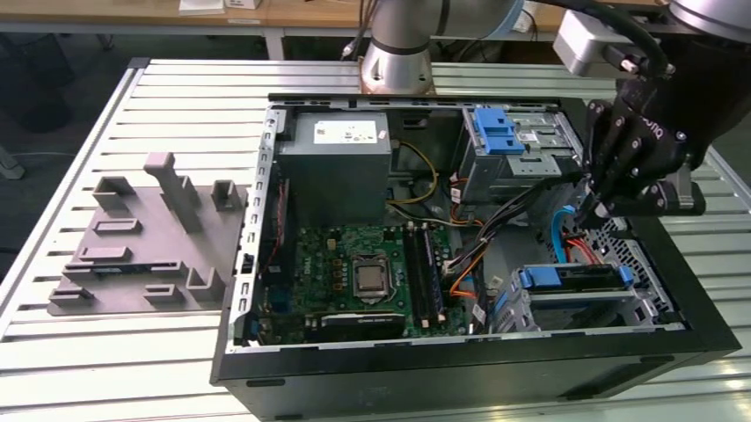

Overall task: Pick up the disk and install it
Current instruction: 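Insert the second disk wire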

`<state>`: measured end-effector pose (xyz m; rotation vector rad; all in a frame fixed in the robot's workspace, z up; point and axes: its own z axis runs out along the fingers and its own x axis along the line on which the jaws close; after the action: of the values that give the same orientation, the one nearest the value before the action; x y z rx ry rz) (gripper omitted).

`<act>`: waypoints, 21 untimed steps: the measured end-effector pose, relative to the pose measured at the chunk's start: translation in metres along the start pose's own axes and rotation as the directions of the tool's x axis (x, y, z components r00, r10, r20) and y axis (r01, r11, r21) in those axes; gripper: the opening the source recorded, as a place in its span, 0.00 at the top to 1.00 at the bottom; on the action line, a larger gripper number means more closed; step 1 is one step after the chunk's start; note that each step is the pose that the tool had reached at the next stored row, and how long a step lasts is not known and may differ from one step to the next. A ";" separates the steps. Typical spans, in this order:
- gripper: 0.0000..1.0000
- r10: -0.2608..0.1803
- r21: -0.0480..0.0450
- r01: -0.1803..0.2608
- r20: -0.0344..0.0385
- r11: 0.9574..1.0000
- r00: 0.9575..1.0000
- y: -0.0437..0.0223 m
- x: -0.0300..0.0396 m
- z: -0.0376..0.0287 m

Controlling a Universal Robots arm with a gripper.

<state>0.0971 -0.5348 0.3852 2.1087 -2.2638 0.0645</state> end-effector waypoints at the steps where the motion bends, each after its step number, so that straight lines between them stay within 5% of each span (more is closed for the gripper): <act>1: 0.89 0.000 0.000 0.000 -0.001 1.000 1.000 0.0001 -0.0010 -0.0004; 9: 0.89 0.000 0.000 0.000 -0.016 1.000 1.000 -0.0003 -0.0153 -0.0021; 16: 0.75 0.000 -0.001 0.000 -0.026 1.000 1.000 -0.0010 -0.0272 -0.0014; 21: 0.75 0.000 0.001 0.000 -0.044 1.000 0.999 -0.0008 -0.0308 0.0066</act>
<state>0.1000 -0.5046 0.3766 2.0859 -2.2396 0.1109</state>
